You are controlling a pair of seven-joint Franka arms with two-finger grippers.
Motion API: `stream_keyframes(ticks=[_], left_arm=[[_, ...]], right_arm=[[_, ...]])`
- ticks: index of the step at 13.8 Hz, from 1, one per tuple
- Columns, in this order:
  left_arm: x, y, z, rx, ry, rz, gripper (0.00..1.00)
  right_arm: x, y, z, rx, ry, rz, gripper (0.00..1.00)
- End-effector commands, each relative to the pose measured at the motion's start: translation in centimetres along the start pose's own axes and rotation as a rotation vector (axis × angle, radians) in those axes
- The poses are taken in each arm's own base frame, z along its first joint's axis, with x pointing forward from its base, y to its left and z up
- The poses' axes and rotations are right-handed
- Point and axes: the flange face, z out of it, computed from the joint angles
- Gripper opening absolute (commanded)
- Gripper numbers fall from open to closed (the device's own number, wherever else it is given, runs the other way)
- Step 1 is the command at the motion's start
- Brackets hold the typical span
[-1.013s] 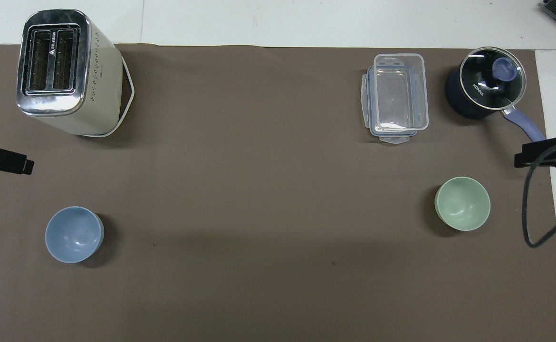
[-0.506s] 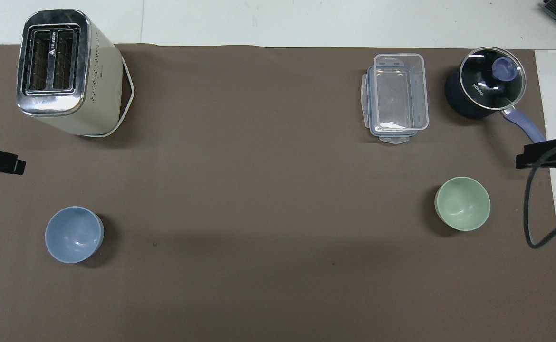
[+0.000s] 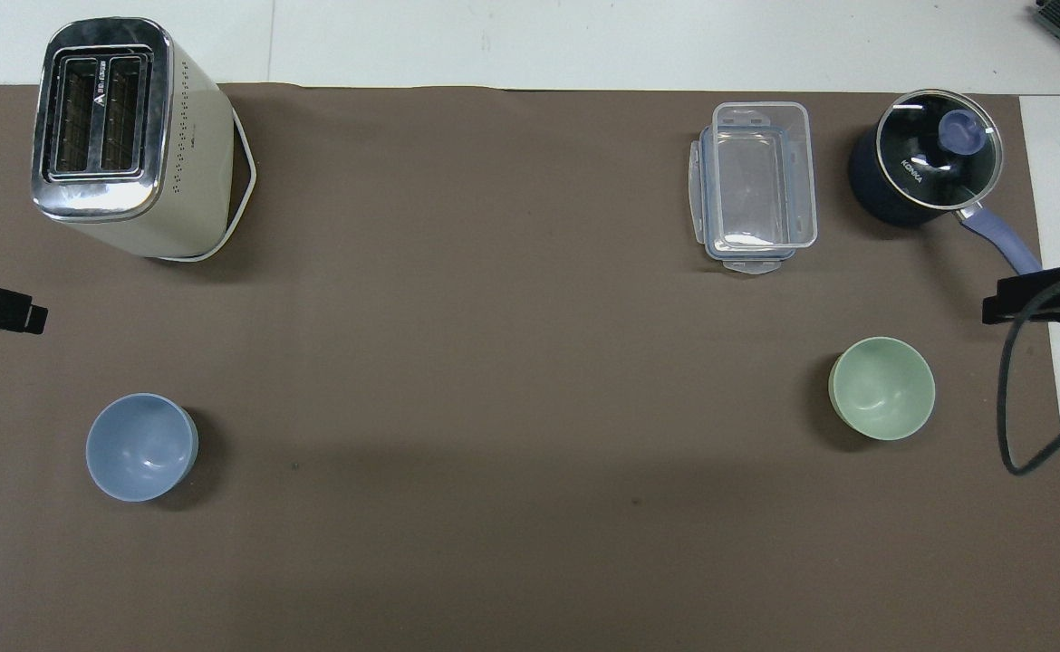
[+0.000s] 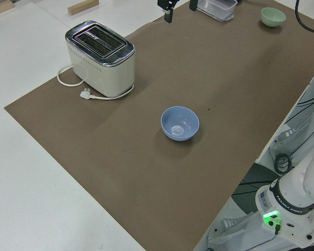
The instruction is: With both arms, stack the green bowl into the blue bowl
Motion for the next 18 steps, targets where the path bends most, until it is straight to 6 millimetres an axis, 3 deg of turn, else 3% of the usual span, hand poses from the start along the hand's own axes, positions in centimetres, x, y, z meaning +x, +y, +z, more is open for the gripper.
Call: stream_keyframes(ticks=[1,9,14,18], left_arm=[[-0.4,-0.1,-0.5,0.019,-0.010,-0.002,1.00],[-0.2,0.1,-0.6,0.018,0.000,-0.003,1.00],[-1.3,0.3,0.1,0.010,-0.016,0.011,1.00],[-2.2,-2.3,2.5,0.005,-0.001,0.028,1.00]], right_arm=[[-0.9,0.6,0.0,-0.012,0.005,-0.019,1.00],[-0.9,0.6,0.0,-0.012,0.003,-0.019,1.00],[-0.8,0.6,0.0,-0.012,0.005,-0.019,1.00],[-0.9,0.6,0.0,-0.012,0.005,-0.019,1.00]])
